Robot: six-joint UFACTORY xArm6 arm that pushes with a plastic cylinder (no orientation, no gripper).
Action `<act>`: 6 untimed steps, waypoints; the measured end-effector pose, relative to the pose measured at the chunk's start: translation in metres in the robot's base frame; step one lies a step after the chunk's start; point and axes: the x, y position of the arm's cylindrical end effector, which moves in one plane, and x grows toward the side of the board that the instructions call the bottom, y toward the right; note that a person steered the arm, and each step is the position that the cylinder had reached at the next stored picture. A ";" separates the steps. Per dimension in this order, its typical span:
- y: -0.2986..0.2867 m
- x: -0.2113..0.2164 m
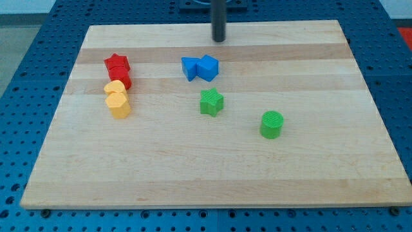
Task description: Point your arm at the right center
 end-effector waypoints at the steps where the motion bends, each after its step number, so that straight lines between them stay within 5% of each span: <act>1: 0.007 -0.001; 2: 0.013 -0.009; 4: 0.172 -0.002; 6: 0.255 0.158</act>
